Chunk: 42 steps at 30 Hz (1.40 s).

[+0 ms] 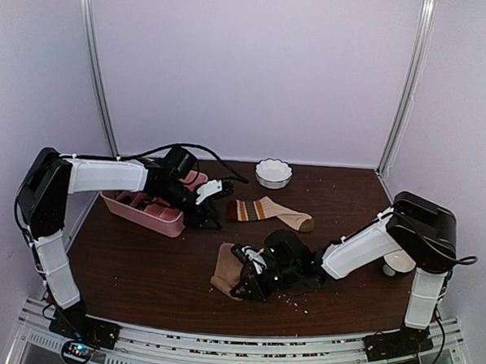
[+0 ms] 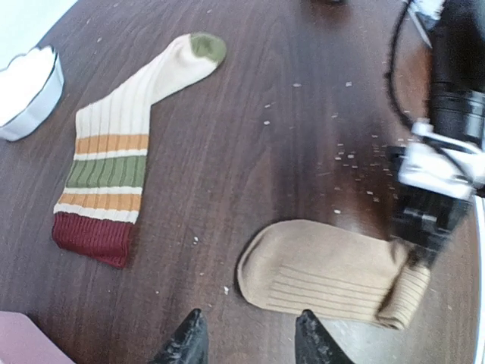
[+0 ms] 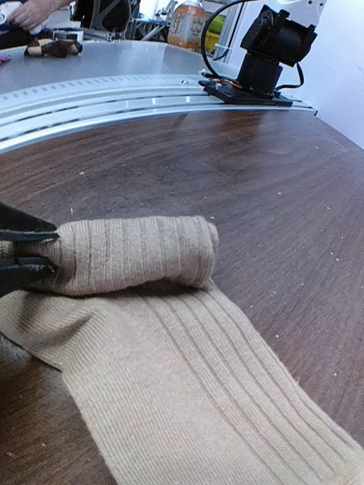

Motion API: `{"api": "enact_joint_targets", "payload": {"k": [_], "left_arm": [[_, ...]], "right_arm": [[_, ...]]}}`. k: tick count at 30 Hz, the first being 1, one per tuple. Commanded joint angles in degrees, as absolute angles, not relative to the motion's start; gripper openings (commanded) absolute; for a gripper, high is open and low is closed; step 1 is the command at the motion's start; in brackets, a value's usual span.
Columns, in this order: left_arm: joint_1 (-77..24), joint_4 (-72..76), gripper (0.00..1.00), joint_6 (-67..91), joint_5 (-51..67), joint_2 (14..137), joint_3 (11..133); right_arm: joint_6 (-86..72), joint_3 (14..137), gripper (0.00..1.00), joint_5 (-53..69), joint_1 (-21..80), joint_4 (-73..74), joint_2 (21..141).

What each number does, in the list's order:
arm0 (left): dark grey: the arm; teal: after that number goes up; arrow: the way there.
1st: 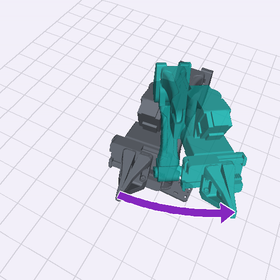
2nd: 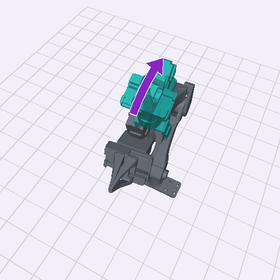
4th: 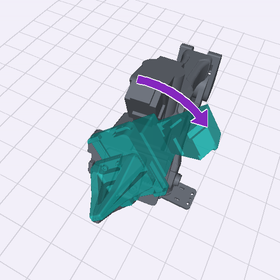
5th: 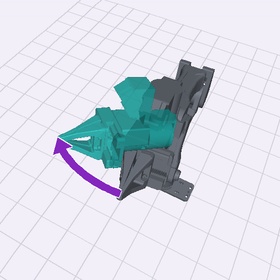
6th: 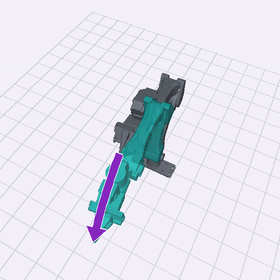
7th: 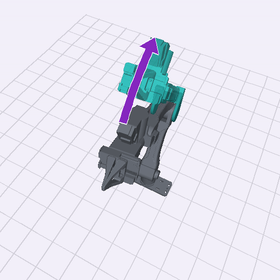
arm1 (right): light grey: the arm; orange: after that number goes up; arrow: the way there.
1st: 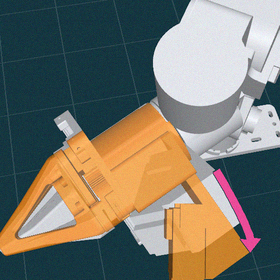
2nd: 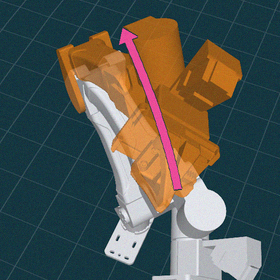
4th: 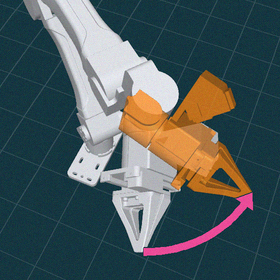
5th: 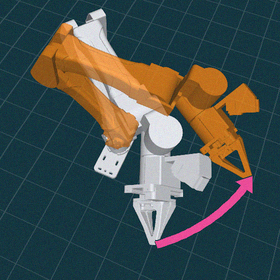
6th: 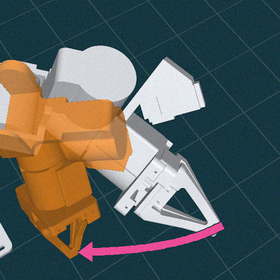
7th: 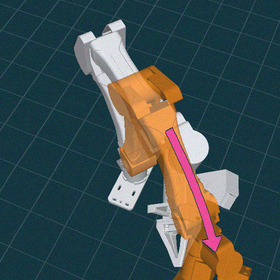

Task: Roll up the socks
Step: Adjust the sock at the center of the board, then roll the sock at the center of the board.

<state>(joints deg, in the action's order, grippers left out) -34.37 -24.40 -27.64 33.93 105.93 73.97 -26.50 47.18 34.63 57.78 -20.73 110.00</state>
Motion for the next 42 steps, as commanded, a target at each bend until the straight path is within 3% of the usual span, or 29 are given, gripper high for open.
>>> {"api": "enact_joint_targets", "payload": {"k": [1, 4, 6, 10, 20, 31, 34, 42], "left_arm": [[-34.03, -32.36, 0.42, -35.75, 41.8, 101.46, 71.47], [-35.91, -34.91, 0.38, -40.02, 42.45, 100.08, 67.11], [-38.12, -35.23, 0.41, -40.52, 40.06, 99.88, 64.45], [-42.56, -33.1, 0.29, -41.55, 39.15, 98.14, 59.81], [-48.91, -28.01, 0.23, -39.98, 34.08, 101.94, 59.15], [-50.91, -26.66, 0.27, -41.88, 29.57, 104.27, 60.46], [-50.98, -25.7, 0.32, -41.67, 27.83, 105.06, 60.43], [-50.98, -26.21, 0.39, -41.19, 25.94, 98.46, 61.33]], "right_arm": [[-29.68, 44.12, 0.0, 34.22, 55.08, -0.4, 116.19], [-30.77, 45.49, 0.0, 36.27, 54.23, 1.65, 117.39], [-31.55, 46.22, 0.0, 37.22, 53.87, 2.15, 117.97], [-33.21, 47.31, 0.0, 38.35, 53.4, 1.59, 118.71], [-36.53, 47.39, 0.0, 39.32, 53.03, -1.88, 119.2], [-37.09, 47.04, 0.0, 40.15, 52.84, -3.51, 119.03], [-37.2, 46.98, 0.0, 40.37, 52.87, -3.9, 118.99], [-37.35, 45.32, 0.0, 40.58, 52.75, -6.05, 119.04]]}}
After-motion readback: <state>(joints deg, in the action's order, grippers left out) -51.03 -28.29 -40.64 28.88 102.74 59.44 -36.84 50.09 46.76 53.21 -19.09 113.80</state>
